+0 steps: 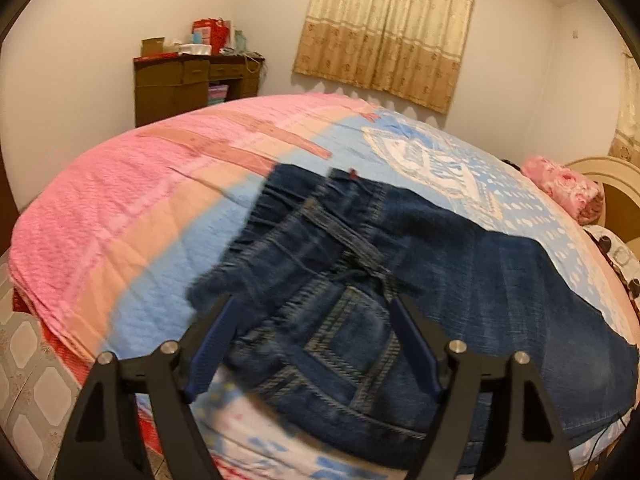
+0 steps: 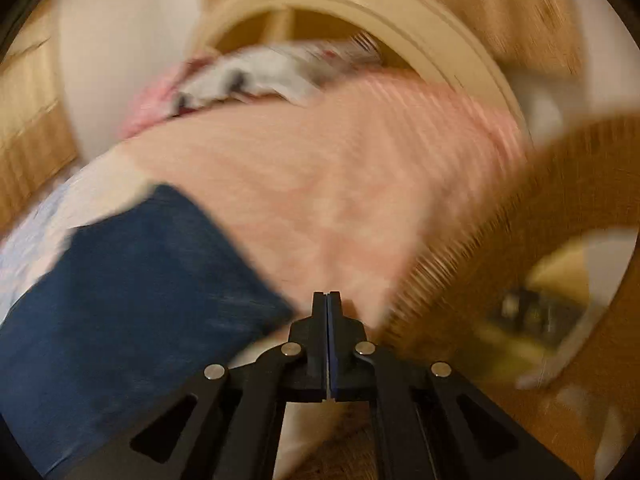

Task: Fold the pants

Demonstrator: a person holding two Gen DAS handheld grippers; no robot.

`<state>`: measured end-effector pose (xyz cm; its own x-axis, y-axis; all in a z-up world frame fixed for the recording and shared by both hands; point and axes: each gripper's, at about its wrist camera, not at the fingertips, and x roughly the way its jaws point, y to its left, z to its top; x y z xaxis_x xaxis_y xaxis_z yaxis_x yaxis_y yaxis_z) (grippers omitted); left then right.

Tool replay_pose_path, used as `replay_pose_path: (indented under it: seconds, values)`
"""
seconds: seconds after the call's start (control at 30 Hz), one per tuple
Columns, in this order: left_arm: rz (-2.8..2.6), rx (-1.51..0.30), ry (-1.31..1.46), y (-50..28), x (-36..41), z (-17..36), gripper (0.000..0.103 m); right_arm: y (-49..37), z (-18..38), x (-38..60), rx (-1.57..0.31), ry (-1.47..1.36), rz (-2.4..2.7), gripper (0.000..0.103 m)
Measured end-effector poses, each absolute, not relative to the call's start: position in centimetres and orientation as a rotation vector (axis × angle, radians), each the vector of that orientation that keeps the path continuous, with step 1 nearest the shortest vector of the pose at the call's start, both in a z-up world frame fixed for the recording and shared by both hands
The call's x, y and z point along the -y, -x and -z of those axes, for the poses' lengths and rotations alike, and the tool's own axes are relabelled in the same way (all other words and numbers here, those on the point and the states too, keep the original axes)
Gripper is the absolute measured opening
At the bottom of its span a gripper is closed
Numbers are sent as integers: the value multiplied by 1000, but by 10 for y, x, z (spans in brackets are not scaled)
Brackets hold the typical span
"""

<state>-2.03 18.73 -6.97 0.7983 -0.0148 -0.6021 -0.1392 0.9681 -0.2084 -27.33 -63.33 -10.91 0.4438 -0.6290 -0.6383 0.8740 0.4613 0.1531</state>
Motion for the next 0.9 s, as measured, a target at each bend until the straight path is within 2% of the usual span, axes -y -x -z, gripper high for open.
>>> replay_pose_path:
  seconds: [0.17, 0.3, 0.43, 0.53, 0.7, 0.9]
  values:
    - [-153, -635, 278, 24, -217, 66, 80, 293, 79, 589, -355, -492, 842, 1]
    - [-164, -616, 291, 31, -231, 61, 80, 263, 43, 501, -324, -388, 478, 1]
    - [-157, -603, 278, 37, -237, 56, 80, 198, 32, 372, -380, -252, 64, 3]
    - [-127, -594, 291, 42, -240, 58, 85, 150, 45, 273, -486, -165, -204, 3]
    - [-54, -615, 268, 40, -226, 69, 86, 109, 68, 140, -611, -18, -484, 3]
    - [-13, -630, 199, 27, -209, 76, 86, 109, 88, 66, -675, 206, -562, 4]
